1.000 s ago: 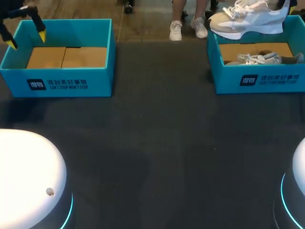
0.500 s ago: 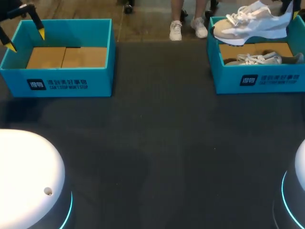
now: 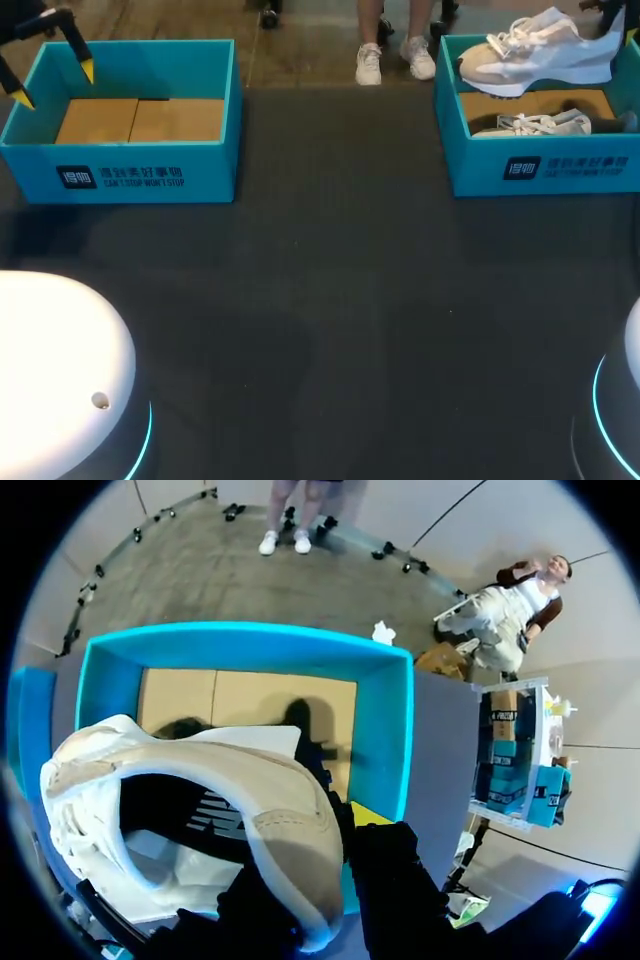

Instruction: Take the shoe out of the shoebox, open the shoe tongue, remove and reinsert the insole, then place the shoe into the shoebox

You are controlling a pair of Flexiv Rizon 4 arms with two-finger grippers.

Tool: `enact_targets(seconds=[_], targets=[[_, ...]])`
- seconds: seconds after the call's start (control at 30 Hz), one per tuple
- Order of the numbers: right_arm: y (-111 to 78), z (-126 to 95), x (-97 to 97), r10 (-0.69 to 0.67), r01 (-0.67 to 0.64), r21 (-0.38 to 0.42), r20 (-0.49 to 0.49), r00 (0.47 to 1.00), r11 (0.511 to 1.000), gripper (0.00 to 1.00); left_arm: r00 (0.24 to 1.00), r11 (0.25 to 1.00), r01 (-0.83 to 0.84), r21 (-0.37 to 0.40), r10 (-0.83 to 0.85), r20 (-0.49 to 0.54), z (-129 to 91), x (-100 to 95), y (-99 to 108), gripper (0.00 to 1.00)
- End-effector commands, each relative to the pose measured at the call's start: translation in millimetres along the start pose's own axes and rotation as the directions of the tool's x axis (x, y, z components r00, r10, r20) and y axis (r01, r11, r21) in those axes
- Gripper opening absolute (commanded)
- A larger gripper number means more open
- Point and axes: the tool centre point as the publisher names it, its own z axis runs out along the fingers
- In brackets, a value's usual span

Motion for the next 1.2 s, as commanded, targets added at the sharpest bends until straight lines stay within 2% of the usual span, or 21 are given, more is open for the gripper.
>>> enact_targets(seconds=[0.03, 0.13, 0.43, 0.47, 0.5, 0.57, 0.6, 0.67, 0.93, 1.2], targets=[[9.6, 9, -4.7, 0.036, -0.036, 0.002, 0.011, 0.999, 0.999, 0.0, 1.0, 1.0, 0.0, 0.0, 0.0, 0.0, 0, -0.3, 0, 1.0], [10.3, 10, -9.8, 0.074, -0.074, -0.01, 0.005, 0.997, 0.997, 0.0, 1.0, 1.0, 0.0, 0.0, 0.0, 0.0, 0, -0.3, 0, 1.0], [10.3, 10, -9.8, 0.074, -0.074, -0.01, 0.005, 0.997, 0.997, 0.0, 1.0, 1.0, 0.0, 0.0, 0.0, 0.0, 0, -0.3, 0, 1.0], [13.9, 14, -9.4, 0.076, -0.076, 0.0, 0.016, 0.997, 0.997, 0.0, 1.0, 1.0, 0.0, 0.0, 0.0, 0.0, 0, -0.3, 0, 1.0], [15.9, 17, -10.7, 0.078, -0.078, -0.024, -0.003, 0.997, 0.997, 0.0, 1.0, 1.0, 0.0, 0.0, 0.0, 0.0, 0, -0.3, 0, 1.0], [19.3, 22, -13.6, 0.097, -0.097, 0.004, 0.028, 0.995, 0.995, 0.0, 1.0, 1.0, 0.0, 0.0, 0.0, 0.0, 0, -0.3, 0, 1.0], [21.1, 25, -15.1, 0.095, -0.095, -0.014, 0.019, 0.995, 0.995, 0.0, 1.0, 1.0, 0.0, 0.0, 0.0, 0.0, 0, -0.3, 0, 1.0], [24.8, 30, -17.9, 0.099, -0.099, 0.0, 0.032, 0.995, 0.995, 0.0, 1.0, 1.0, 0.0, 0.0, 0.0, 0.0, 0, -0.3, 0, 1.0], [31.4, 44, -25.8, 0.136, -0.137, 0.01, 0.052, 0.989, 0.991, 0.0, 1.0, 1.0, 0.0, 0.0, 0.0, 0.0, 0, -0.3, 0, 1.0], [25.2, 54, -29.1, 0.154, -0.155, 0.012, 0.064, 0.986, 0.988, 0.0, 1.0, 1.0, 0.0, 0.0, 0.0, 0.0, 0, -0.3, 0, 1.0]])
